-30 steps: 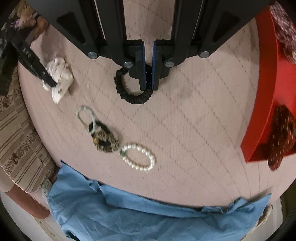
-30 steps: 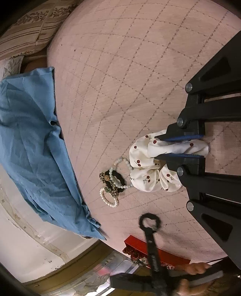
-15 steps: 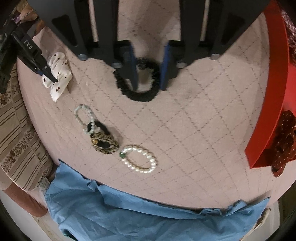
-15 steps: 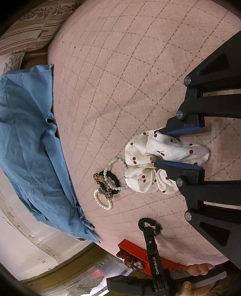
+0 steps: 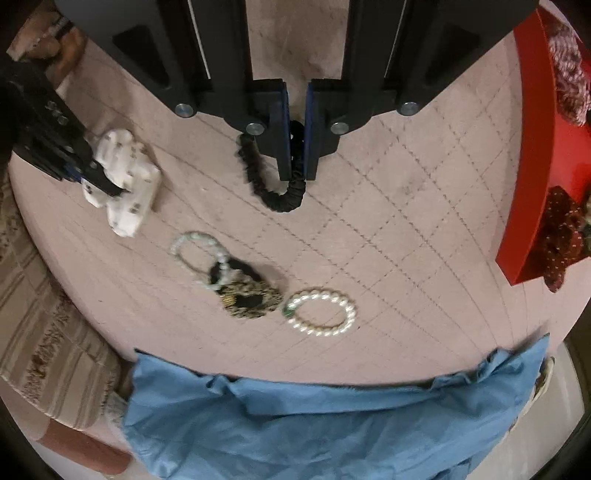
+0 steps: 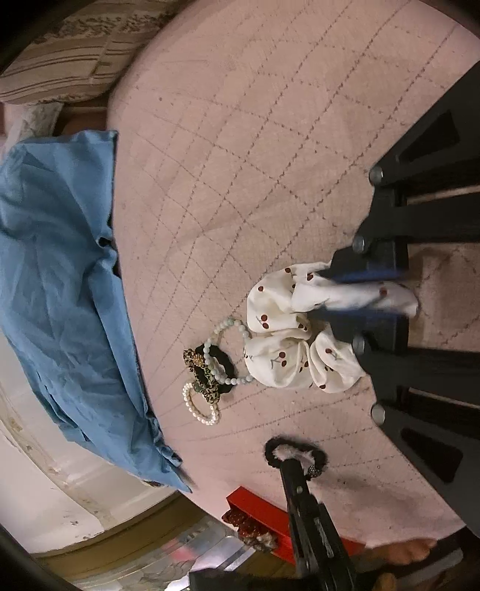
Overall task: Organize jewelry
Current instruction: 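Grasp the white cherry scrunchie with the right tool while the left holds the hair tie, then carry the white scrunchie and black hair tie to the red tray and release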
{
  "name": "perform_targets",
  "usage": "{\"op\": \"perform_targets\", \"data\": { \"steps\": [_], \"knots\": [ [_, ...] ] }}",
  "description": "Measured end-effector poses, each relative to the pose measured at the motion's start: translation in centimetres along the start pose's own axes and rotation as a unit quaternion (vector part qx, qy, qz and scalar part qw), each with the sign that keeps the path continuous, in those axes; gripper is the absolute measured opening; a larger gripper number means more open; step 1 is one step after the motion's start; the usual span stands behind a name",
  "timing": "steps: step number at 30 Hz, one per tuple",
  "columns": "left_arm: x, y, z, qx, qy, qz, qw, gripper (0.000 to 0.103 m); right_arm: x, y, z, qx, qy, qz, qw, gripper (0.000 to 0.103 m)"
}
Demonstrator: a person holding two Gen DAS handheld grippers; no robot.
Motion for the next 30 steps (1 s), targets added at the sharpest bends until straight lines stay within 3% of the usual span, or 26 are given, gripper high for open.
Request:
{"op": "perform_targets", "data": {
  "steps": [5,17,23,30],
  "knots": [
    [0.1,0.6,4.1,-0.027,0.029,0.008,0.9992,0.006,2.0,0.7,1.4,-0.025,0.048,0.044,0.998,0.009],
    [5.0,3.4,12.8,-0.079,0.027,0.062,0.9946,0.006,3.4,1.5,6.6,-0.025,-0.004,-0.019,1.000,0.009],
    [8.9,4.9,16.0,-0.107,-0.002,0.088,0.9904,0.006,5.9,0.5,8.7,-0.034,-0.026,-0.001,0.999,0.009],
    [15.9,5.9,20.9,-0.159,-0.057,0.138,0.9760,0.006,10.4,-0.4,10.0,-0.040,-0.046,0.052,0.997,0.009]
  ]
}}
Point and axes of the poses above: each gripper's, at about its wrist camera, not at the fingertips, and z roughly against the way its jaws point, x to its left, y to its underside, the point moved 1 cm from there along -z, roughly the way its jaws point, and after that the axes turned 2 degrees about -x, right-handed, at the moved point
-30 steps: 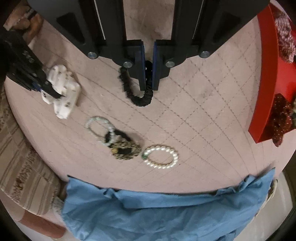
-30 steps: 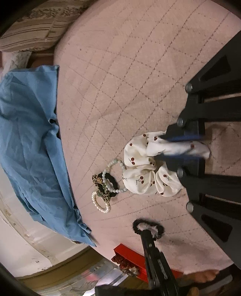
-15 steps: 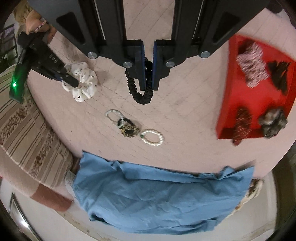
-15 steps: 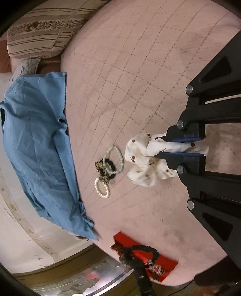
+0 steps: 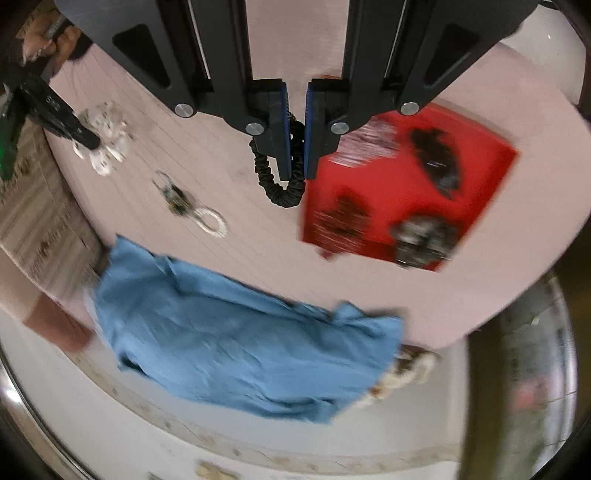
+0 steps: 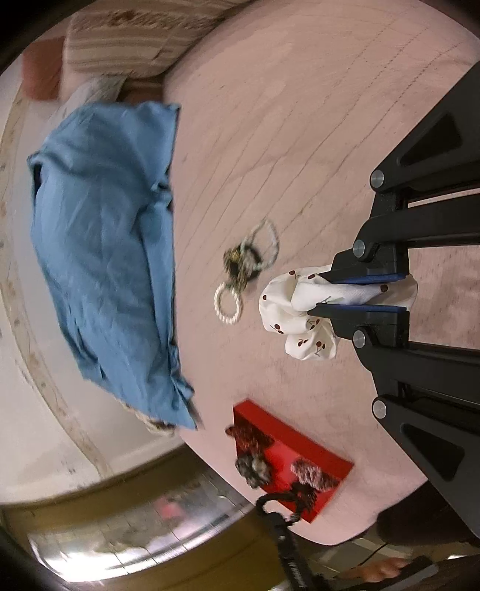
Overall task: Organize jewelry
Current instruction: 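Carry the white scrunchie and black hair tie to the red tray and release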
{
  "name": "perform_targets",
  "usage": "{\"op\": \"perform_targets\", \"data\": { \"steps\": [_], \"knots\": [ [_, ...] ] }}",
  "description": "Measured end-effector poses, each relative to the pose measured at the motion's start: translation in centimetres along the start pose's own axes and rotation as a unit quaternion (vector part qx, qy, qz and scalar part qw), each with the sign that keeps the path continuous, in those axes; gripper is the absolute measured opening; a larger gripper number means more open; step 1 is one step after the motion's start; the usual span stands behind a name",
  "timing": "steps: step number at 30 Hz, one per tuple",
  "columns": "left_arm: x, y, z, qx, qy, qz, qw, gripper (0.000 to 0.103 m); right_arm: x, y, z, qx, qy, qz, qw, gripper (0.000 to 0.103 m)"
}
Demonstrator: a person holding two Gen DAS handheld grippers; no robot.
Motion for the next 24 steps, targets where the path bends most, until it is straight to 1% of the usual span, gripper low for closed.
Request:
{"op": "perform_targets", "data": {
  "steps": [5,8,12,15,21,24],
  "knots": [
    [4.6,-0.9,2.0,-0.028,-0.041,0.026,0.9984,0.006,3.5,-1.4,-0.2,0.002,-0.024,0.032,0.999,0.010],
    [7.0,-0.7,2.2,-0.029,-0.055,0.042,0.9972,0.006,5.9,-2.5,-0.7,0.005,-0.045,0.048,0.998,0.010],
    [9.2,0.0,1.4,-0.015,-0.058,0.058,0.9965,0.006,9.7,-3.7,-2.0,0.014,-0.071,0.081,0.994,0.010],
    [9.9,0.2,0.8,-0.011,-0.055,0.061,0.9966,0.006,12.9,-4.2,-3.1,0.021,-0.086,0.113,0.990,0.010],
    [11.5,-0.8,-1.2,0.000,-0.036,0.072,0.9967,0.006,18.3,-4.7,-5.9,0.034,-0.114,0.160,0.980,0.010],
    [12.6,-1.8,-3.1,0.009,-0.033,0.081,0.9961,0.006,20.6,-4.9,-7.6,0.044,-0.127,0.173,0.976,0.010]
  ]
}}
Point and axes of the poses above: each gripper's, at about its wrist camera, not at the fingertips, and z roughly against the way its jaws point, x to its left, y to its underside, the point moved 1 cm from there along -z, roughly the way its jaws point, and after that the axes turned 2 degrees about -x, right-handed, at the moved point
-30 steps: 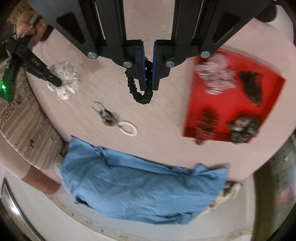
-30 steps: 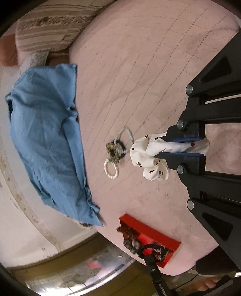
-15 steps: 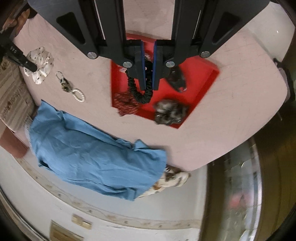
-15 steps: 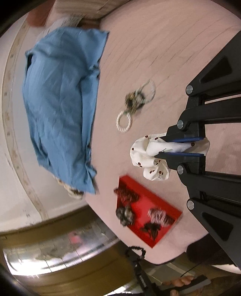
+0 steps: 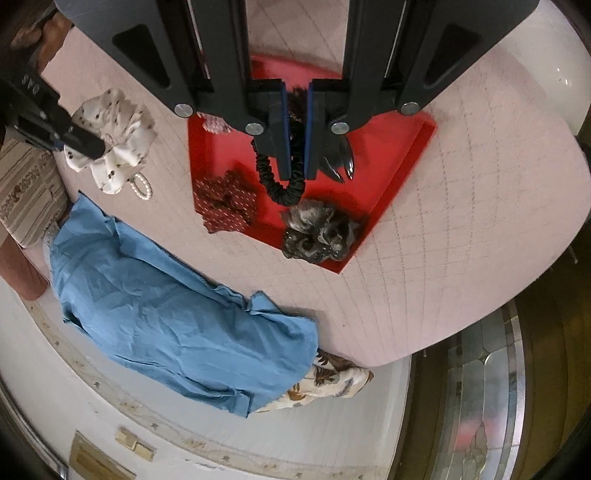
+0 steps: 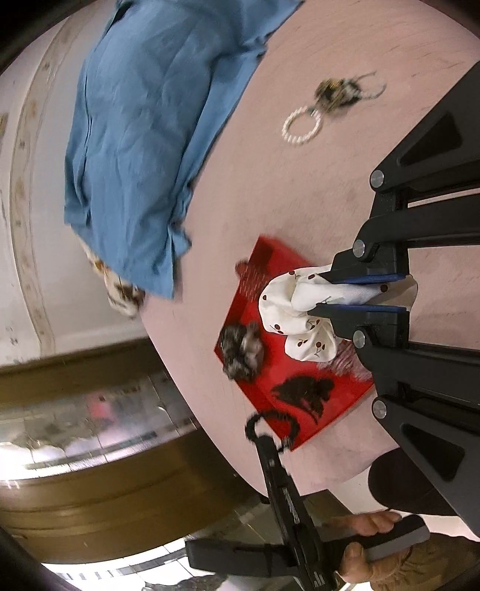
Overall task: Organize jewelry
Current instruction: 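Carry the white scrunchie and black hair tie to the red tray and release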
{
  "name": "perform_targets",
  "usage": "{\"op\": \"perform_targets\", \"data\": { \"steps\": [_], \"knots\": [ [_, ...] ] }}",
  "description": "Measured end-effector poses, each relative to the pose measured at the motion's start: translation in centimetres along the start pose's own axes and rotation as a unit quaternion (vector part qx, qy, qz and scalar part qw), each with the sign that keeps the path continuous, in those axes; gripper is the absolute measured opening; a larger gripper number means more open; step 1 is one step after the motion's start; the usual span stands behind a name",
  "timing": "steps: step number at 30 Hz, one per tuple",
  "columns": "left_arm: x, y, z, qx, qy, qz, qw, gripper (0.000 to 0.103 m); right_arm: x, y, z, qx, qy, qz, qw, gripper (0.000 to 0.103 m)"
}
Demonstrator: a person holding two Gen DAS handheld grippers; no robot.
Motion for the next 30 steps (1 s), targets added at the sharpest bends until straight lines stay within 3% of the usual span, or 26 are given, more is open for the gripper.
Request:
{"op": "perform_targets", "data": {
  "steps": [12,23,28,30],
  "knots": [
    [2.8,-3.0,-8.8,0.058,-0.011,0.022,0.9980,0.006,2.2,-2.4,-9.9,0.059,-0.022,-0.005,0.998,0.010],
    [3.3,-2.4,-11.2,0.076,-0.009,0.015,0.9969,0.007,1.0,-1.3,-15.7,0.109,-0.023,-0.045,0.993,0.012],
    [2.8,-2.3,-10.3,0.072,-0.010,0.013,0.9973,0.022,0.9,-1.0,-15.9,0.110,-0.028,-0.047,0.992,0.013],
    [2.7,-2.2,-9.5,0.065,-0.014,0.013,0.9977,0.031,0.9,-1.0,-15.9,0.108,-0.029,-0.044,0.993,0.024]
  ]
}}
Point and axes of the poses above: each gripper's, at about its wrist camera, not at the fingertips, and z roughly against the way its jaws point, x to its left, y to its underside, the point moved 1 cm from there along -z, roughly the way its jaws point, and after that the axes turned 2 degrees about -x, right-handed, at the moved point
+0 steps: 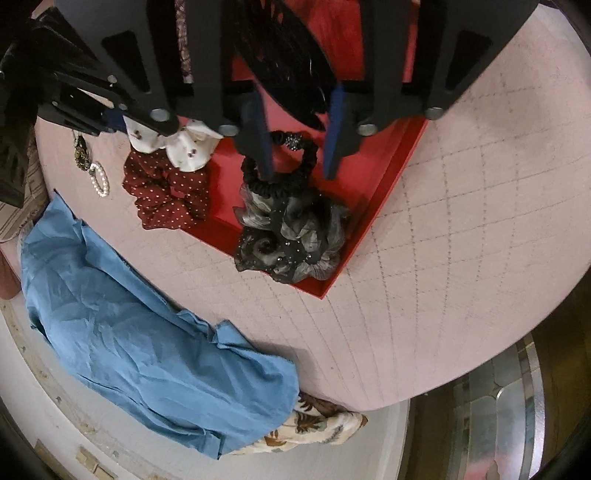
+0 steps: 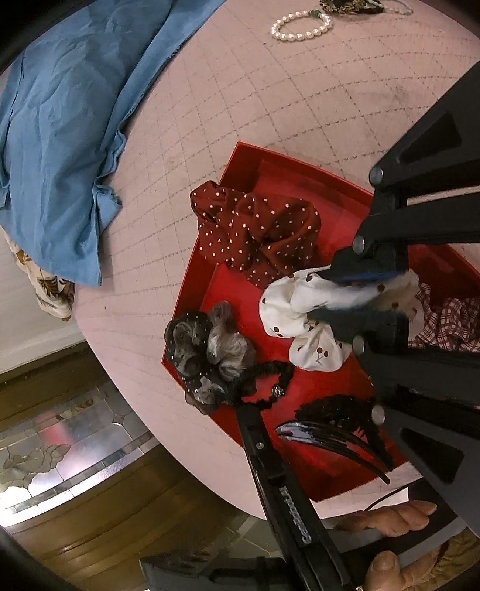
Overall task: Organize jewelry
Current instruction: 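Carry the white scrunchie and black hair tie to the red tray and release, then move both open tools back from the tray toward the bracelets on the bed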
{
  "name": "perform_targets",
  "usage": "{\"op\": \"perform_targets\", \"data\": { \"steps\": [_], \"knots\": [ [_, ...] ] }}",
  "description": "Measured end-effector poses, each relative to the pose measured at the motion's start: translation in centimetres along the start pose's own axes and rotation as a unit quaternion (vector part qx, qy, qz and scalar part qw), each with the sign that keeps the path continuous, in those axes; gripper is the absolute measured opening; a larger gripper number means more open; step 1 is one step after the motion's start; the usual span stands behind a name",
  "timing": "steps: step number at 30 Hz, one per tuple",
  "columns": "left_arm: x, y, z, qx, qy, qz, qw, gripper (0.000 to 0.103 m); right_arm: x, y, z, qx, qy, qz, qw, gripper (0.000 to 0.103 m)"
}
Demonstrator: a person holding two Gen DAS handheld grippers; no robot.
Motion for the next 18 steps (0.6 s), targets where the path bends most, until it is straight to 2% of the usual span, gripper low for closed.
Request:
{"op": "perform_targets", "data": {
  "steps": [2,3,9,12,18],
  "knots": [
    [-0.1,0.2,1.1,-0.008,0.000,0.003,1.0000,0.034,0.1,0.0,0.2,-0.005,0.001,0.002,1.000,0.043],
    [-0.1,0.3,1.8,-0.013,0.001,0.005,0.9999,0.035,0.2,0.0,0.6,-0.010,0.000,0.003,1.000,0.045],
    [0.5,1.2,5.6,-0.042,-0.022,0.039,0.9981,0.051,1.0,0.3,2.9,-0.030,-0.004,0.013,0.999,0.047],
    [0.7,1.9,7.1,-0.047,-0.037,0.052,0.9969,0.053,1.1,0.9,4.9,-0.045,-0.007,0.011,0.999,0.051],
    [-0.8,4.1,9.6,-0.053,-0.072,0.035,0.9954,0.058,-0.1,3.7,9.0,-0.067,-0.001,-0.004,0.998,0.056]
  ]
}}
Point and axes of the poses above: each gripper's, at about its wrist camera, not at the fingertips, and z roughly against the way its jaws point, x to its left, y to its underside, the point moved 1 cm from there along -z, roughly the way its jaws point, and after that the axes turned 2 degrees about -x, right-handed, at the moved point
